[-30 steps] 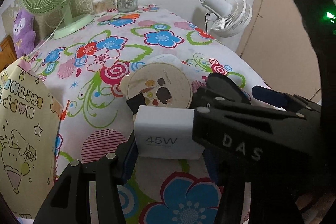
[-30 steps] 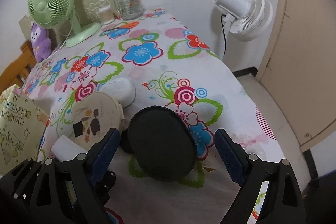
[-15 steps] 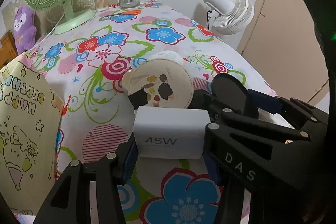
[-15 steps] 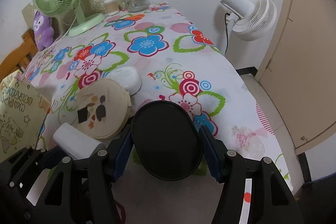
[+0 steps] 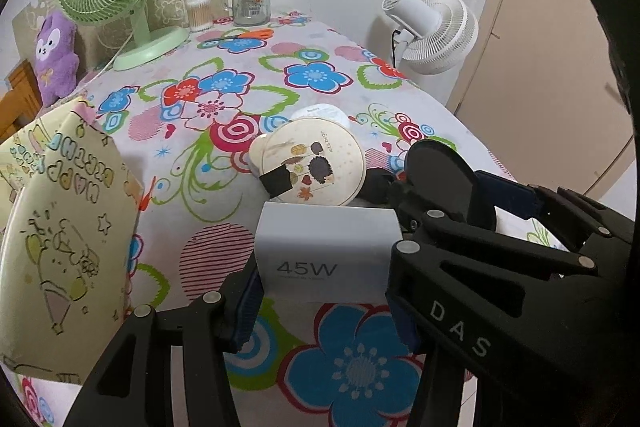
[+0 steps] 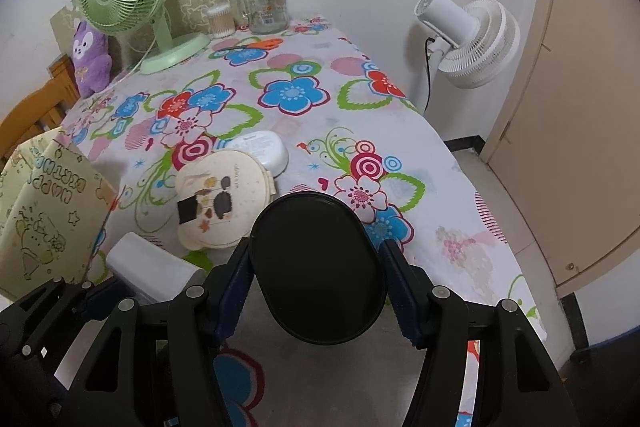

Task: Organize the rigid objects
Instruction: 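Close the right tool on the black round puck while the left tool holds the white charger, then carry the white charger and black puck in both tools over the yellow box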

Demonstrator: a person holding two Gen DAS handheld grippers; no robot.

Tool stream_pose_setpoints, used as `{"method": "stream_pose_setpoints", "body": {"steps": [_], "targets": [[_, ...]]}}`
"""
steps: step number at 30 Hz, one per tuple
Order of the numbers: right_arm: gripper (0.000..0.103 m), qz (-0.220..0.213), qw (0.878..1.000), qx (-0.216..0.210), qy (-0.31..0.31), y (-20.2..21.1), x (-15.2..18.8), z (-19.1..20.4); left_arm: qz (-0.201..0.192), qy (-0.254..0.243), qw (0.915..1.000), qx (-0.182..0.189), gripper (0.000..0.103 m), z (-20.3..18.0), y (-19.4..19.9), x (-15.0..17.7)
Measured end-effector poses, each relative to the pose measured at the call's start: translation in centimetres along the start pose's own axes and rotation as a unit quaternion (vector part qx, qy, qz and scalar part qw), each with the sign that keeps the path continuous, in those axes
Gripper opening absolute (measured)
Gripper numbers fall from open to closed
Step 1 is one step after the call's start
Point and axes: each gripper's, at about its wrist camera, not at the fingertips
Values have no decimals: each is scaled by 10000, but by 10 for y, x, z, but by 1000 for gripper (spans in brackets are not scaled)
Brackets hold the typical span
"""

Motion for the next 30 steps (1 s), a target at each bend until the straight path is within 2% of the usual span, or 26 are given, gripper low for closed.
{"method": "stream_pose_setpoints", "body": {"steps": [30], "targets": [[66,-533,9983,33,218,63,16,32,-372,3,9991,-183,57,8,53,12]]}}
Point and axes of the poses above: each gripper's, at about its wrist camera, not at the fingertips, and y roughly against the way its jaws point, z to its left, x to its underside, and after that the axes turned 15 degrees about z, right-handed
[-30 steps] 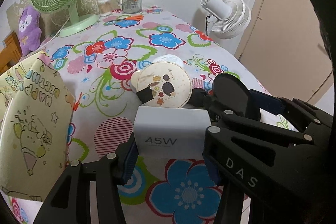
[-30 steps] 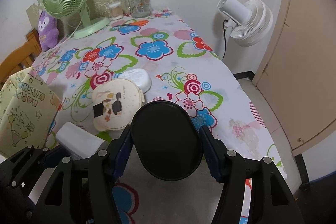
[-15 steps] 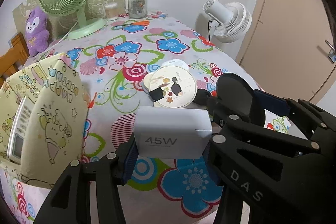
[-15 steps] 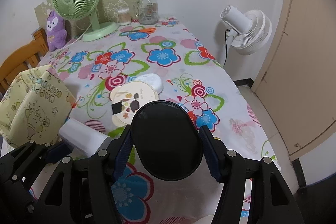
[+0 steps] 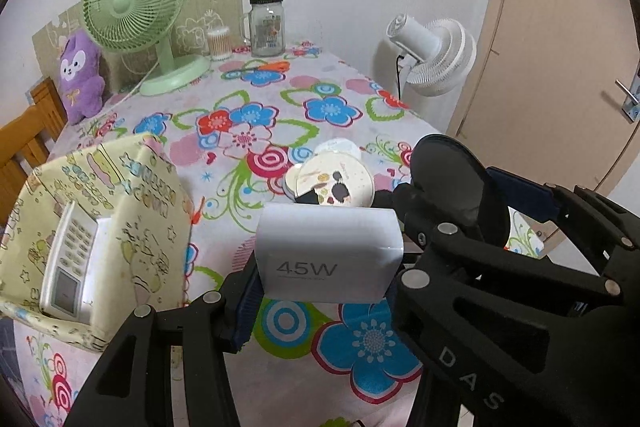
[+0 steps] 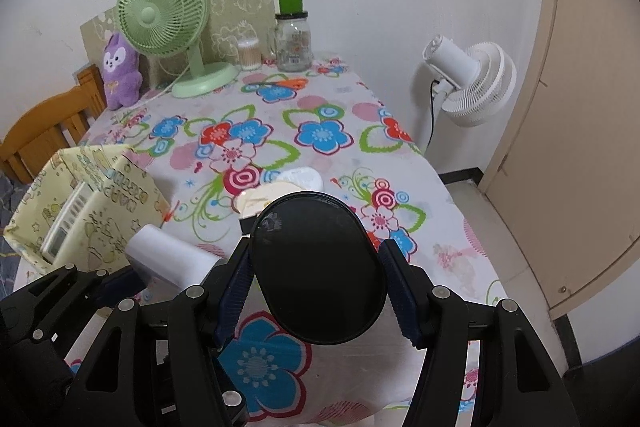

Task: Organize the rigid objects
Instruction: 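Carry the white charger and black puck in both tools over the yellow box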

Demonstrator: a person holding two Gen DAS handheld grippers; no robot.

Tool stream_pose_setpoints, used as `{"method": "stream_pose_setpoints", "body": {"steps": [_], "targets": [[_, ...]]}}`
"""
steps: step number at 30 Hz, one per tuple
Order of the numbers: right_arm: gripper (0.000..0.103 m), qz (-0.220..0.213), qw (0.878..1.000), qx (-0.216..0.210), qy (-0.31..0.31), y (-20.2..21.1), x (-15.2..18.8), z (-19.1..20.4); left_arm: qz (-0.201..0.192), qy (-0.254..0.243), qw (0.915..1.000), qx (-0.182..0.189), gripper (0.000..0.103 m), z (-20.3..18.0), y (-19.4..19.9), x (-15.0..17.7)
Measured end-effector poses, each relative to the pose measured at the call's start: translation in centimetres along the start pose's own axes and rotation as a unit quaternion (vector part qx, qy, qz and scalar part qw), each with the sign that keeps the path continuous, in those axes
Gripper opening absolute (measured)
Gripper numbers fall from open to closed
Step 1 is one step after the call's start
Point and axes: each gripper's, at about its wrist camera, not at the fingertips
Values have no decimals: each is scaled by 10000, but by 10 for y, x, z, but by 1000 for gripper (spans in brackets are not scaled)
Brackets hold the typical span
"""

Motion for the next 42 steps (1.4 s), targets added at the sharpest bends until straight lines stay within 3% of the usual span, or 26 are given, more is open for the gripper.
{"method": "stream_pose_setpoints", "body": {"steps": [25,42], "targets": [[66,-486,9987,24,154,57,-20,31,-414,20,9991,1,57,24,54,-11],[65,-511,9984,-94,215,55,-30,70,-444,-31,9989,-167,57,63,60,-10]]}}
Point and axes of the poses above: each gripper's, at about its wrist camera, not at the fingertips, and y roughly against the way its jaws point, z to its left, x to its underside, and after that the axes turned 15 degrees about z, right-handed
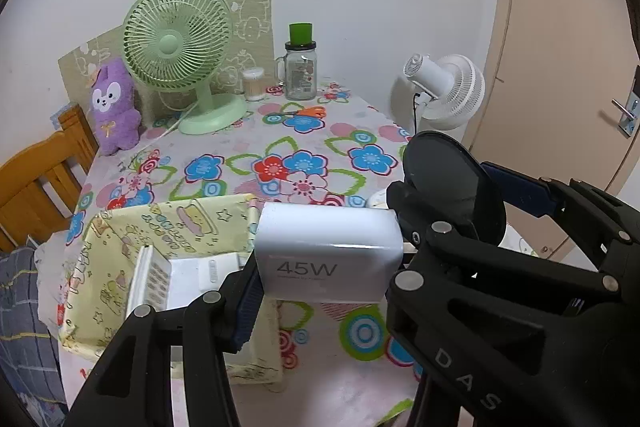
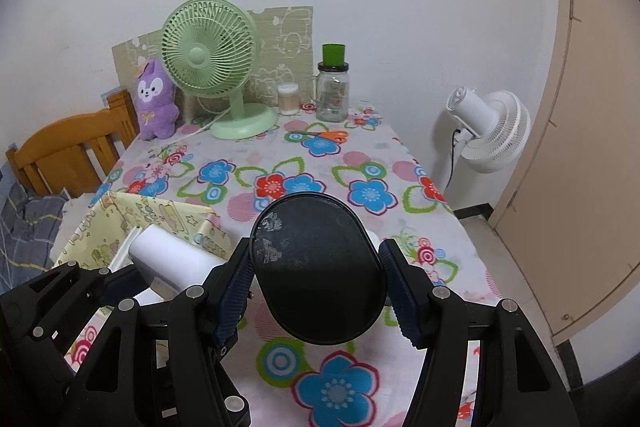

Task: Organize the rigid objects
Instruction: 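Carry the white charger and black puck in both tools over the yellow box, then lower both items into the yellow box and open both tools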

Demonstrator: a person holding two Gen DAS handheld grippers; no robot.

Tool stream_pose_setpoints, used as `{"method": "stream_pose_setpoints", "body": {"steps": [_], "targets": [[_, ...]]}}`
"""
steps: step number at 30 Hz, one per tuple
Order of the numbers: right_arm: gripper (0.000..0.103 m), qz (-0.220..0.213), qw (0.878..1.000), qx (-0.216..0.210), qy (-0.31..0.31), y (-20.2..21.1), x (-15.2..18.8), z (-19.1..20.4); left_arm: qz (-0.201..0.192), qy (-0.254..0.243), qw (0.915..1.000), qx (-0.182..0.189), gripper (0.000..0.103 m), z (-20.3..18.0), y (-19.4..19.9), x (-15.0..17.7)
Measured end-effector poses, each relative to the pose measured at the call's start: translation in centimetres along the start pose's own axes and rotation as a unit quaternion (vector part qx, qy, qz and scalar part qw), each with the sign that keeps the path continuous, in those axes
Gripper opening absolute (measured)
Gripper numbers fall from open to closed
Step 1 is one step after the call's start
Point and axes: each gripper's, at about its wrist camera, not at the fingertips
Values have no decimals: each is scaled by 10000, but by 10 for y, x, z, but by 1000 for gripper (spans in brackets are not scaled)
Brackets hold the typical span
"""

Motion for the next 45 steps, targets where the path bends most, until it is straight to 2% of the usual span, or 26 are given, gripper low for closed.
{"method": "stream_pose_setpoints", "body": {"steps": [10,20,45], "targets": [[65,39,9999,-77,80,-8,-5,32,15,-25,9999,-119,57,30,0,2],[66,-15,9995,-149,282,-10,-14,65,-39,168,9997,-199,57,63,3,4],[66,455,9955,-572,609,-57,-29,128,449,586,9968,-316,58,132,-23,11]]}}
Point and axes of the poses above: each gripper's, at about its wrist camera, not at the fingertips, and y roughly against the way its jaws point, z to its left, x to its underside, and after that the axes turned 15 degrees about z, right-handed
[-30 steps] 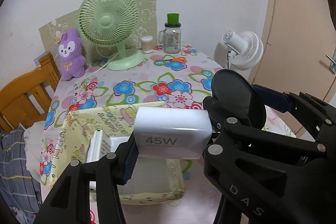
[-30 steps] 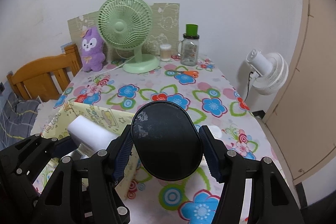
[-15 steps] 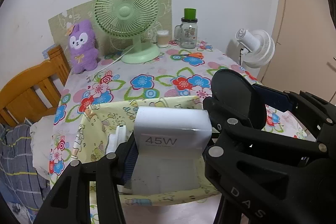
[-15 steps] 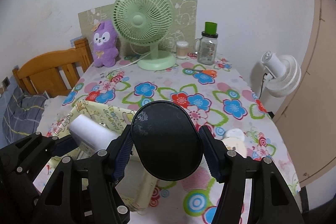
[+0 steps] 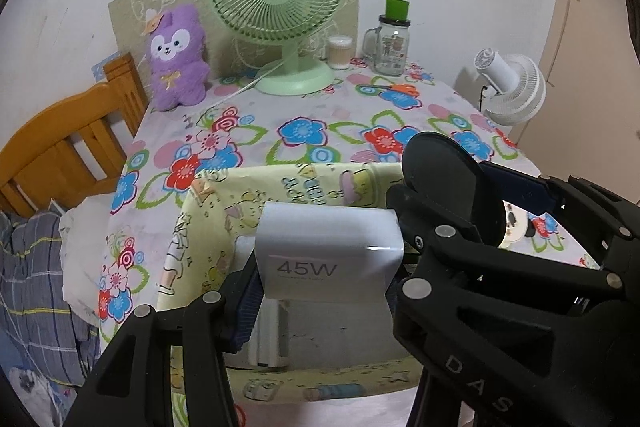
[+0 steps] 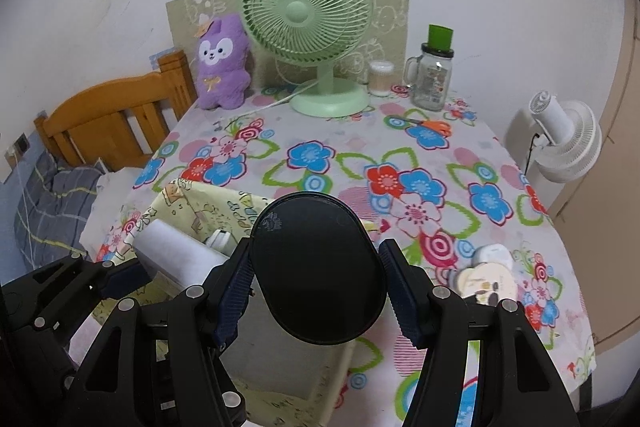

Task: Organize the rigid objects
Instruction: 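Lower both items into the yellow box and open both tools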

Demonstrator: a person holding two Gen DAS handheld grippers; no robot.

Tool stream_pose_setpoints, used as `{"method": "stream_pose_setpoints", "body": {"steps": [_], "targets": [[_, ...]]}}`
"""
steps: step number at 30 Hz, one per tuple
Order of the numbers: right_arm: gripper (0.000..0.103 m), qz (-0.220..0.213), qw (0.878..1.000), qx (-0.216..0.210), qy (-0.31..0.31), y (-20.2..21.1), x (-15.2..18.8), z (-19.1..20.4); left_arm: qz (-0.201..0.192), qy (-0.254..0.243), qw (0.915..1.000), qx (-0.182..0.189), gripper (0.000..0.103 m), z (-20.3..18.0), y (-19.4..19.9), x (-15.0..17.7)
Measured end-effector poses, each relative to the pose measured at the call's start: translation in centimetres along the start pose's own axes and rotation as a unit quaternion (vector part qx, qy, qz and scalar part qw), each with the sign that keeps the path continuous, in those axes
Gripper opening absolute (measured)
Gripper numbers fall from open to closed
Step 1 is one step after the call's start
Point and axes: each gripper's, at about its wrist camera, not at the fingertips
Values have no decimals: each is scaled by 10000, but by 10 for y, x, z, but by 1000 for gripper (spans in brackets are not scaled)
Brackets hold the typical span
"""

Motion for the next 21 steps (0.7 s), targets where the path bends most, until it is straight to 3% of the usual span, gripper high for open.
{"method": "stream_pose_setpoints", "body": {"steps": [13,21], "targets": [[66,415,9990,-122,68,-37,-6,17,317,179,9993,-130,58,27,-29,1],[66,584,9982,-83,105,-55,-8,22,313,166,9987,-365,58,31,-40,0]]}}
Point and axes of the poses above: each gripper's, at about its wrist camera, not at the fingertips, and y roughly against the way its jaws point, z to its left, x to its underside, and after that the axes turned 15 degrees about z, right-handed
